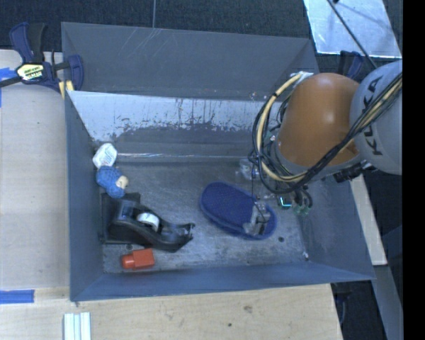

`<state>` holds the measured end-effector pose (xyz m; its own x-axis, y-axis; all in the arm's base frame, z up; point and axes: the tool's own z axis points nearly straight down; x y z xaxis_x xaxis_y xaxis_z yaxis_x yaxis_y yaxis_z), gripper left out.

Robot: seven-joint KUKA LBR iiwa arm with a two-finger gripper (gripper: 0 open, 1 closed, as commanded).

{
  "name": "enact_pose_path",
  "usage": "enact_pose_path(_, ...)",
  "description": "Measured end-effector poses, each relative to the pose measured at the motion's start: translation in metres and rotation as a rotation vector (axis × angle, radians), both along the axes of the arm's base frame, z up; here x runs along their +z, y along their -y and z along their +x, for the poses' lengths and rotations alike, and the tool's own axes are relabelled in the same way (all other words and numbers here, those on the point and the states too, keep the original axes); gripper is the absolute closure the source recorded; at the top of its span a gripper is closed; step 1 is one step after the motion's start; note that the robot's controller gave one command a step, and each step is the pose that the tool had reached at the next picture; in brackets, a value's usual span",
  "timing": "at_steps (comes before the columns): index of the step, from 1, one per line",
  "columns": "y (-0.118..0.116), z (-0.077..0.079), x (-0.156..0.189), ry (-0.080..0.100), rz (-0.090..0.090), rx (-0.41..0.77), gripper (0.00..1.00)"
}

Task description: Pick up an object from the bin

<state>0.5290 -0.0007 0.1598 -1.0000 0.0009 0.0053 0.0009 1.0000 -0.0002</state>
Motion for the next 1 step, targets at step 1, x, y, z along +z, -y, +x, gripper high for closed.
enact_pose_path(1, 0.0138, 0.0043, -0.0878, 0.011, 0.002, -0.275, 0.00)
